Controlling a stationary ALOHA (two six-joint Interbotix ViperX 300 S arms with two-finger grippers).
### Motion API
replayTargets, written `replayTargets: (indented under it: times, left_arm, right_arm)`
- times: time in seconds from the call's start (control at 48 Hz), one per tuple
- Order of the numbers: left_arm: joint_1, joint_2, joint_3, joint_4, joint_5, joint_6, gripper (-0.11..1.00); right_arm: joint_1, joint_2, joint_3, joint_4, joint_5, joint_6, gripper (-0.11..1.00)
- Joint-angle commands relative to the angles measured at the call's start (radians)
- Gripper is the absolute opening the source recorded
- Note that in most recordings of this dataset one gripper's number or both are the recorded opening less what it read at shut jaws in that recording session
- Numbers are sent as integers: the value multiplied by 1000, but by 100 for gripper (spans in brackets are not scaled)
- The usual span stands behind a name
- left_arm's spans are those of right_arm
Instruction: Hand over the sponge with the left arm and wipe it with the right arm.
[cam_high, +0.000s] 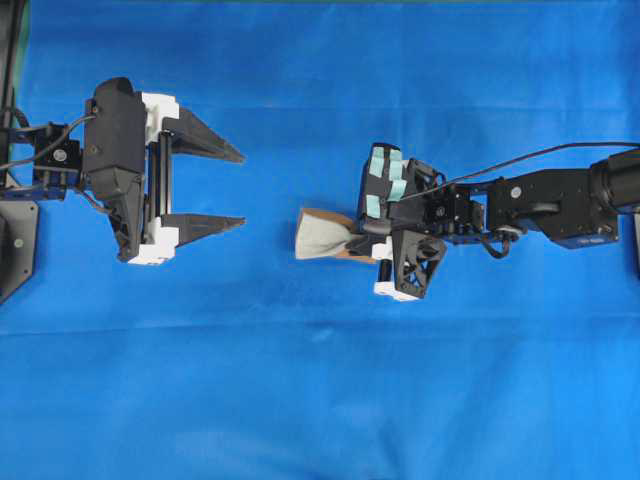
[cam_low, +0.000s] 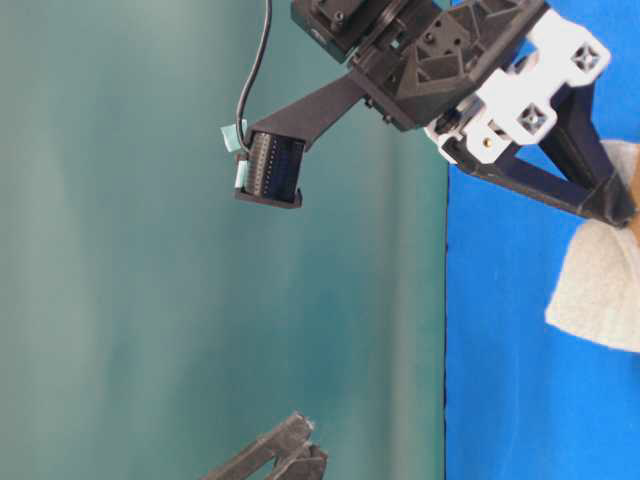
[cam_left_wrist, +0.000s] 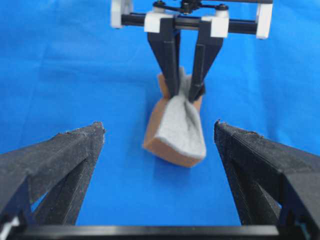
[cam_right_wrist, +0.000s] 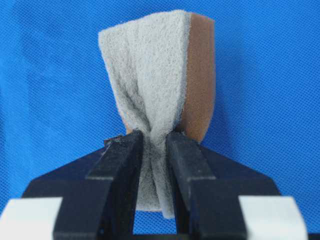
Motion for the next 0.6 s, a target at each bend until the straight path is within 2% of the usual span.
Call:
replayTargets:
  times: [0.0,0.188,0.354,0.584]
  left_arm:
    - [-6,-5,-14,-2,-12,3,90]
    - [-14,-3,-14,-2,-12,3,90]
    - [-15,-5,-14,-2,-12,2,90]
    - [-15,-5,-14,-2,-14,2,90]
  right_arm:
    - [-12,-12,-8,-2,-3,-3,24]
    - [-103,-21,2,-25,-3,-9,23]
    - [-176,-25,2,-71,-5,-11,22]
    - [-209,-26,-2,-94,-5,-11,22]
